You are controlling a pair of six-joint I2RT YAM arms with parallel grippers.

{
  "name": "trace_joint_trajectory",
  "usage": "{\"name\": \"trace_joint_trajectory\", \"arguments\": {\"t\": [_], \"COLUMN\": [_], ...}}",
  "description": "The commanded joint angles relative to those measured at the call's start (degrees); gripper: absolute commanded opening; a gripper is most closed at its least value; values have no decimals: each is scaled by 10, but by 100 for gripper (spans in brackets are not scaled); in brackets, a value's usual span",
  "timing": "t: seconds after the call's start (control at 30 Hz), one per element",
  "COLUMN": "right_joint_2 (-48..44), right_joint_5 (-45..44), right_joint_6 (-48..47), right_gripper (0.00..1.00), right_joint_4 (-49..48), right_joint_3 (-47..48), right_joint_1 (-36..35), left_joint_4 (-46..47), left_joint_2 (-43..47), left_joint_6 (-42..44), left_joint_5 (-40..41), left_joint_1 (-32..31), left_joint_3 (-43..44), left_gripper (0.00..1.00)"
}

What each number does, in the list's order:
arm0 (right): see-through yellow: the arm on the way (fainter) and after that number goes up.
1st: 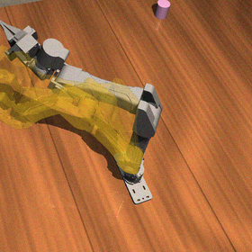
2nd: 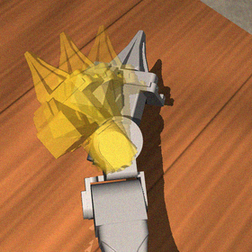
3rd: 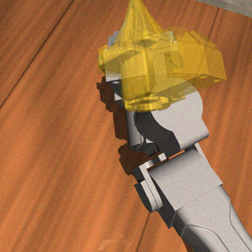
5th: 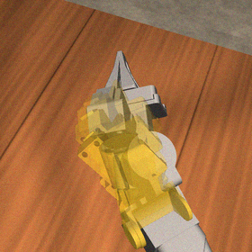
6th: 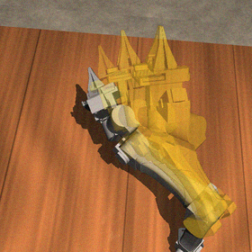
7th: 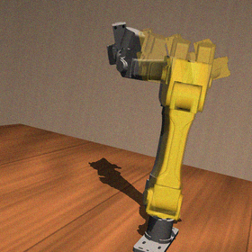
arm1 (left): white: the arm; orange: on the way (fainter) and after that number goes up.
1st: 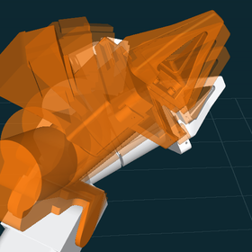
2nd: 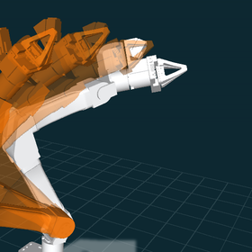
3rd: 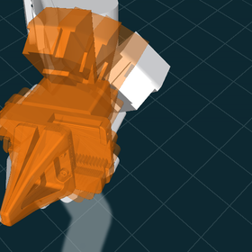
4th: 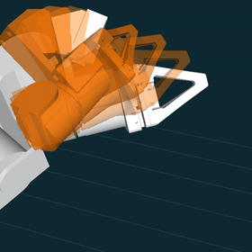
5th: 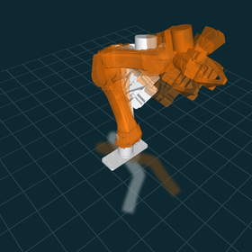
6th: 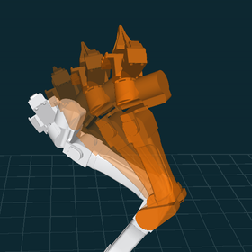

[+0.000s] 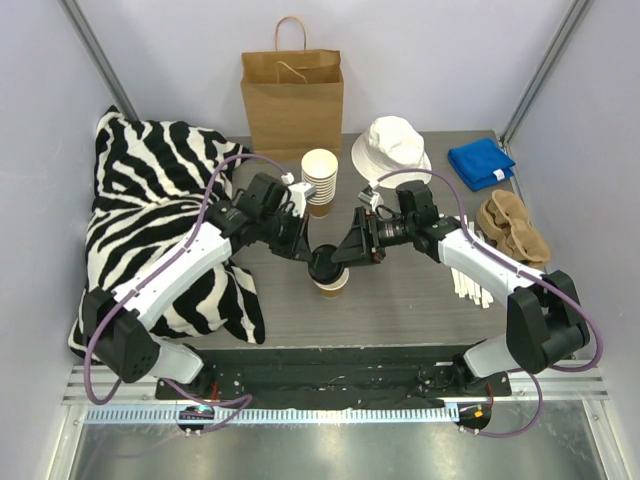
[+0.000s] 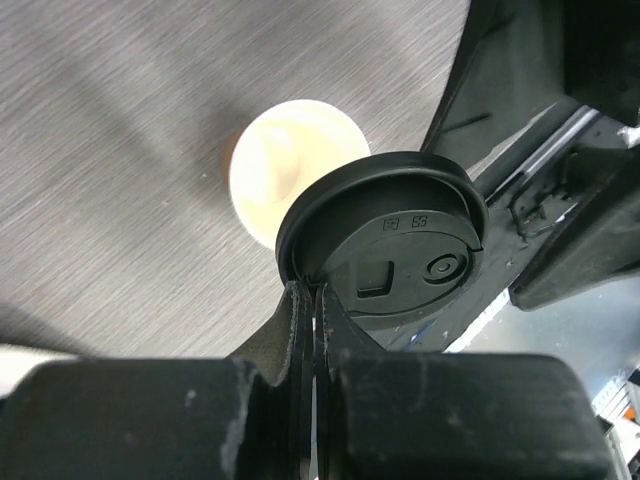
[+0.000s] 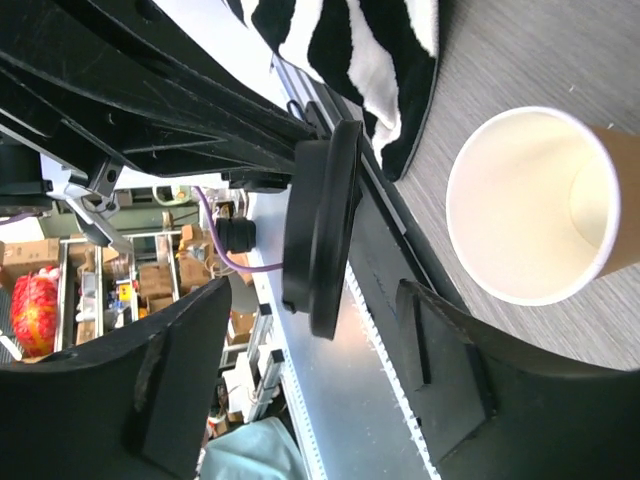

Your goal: Pack the takeout coffee

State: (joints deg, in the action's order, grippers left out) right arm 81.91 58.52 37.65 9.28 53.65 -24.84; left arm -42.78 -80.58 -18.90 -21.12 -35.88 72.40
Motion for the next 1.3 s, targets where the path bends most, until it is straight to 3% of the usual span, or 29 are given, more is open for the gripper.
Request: {"name": "trace_joint_trajectory", "arguments": {"t": [0.0,0.17,0.4,0.7,1.0,1.27], "right_joint_2": [-3,-10,-72,-106,-145,-154], "right_joint_5": [-17,-70,-119,-110,-110,-119], "right_joint_6": [-49,-144,-249,-267,-242,-244], "right_gripper": [81,82,72,61,28,17], "right_joint_4": [41,151,230,219,172,161], "right_joint_3": [47,73,74,36,-10,-22], "right_joint_1": [16,59,75,74,61,52], "left_joint_4": [-62,-131,-222,-299,-306,-303], "left_joint_2": [-29,-94,-177,-260,-295,-316], "left_joint_6": [32,53,107,150,145,143], "left_joint_5": [39,113,146,137,152,177], "left_joint_1": [-17,-38,-57,-83,-95,-95], "left_joint_3": [65,141,236,326,360,371], "left_gripper": [0,0,0,0,0,0]}}
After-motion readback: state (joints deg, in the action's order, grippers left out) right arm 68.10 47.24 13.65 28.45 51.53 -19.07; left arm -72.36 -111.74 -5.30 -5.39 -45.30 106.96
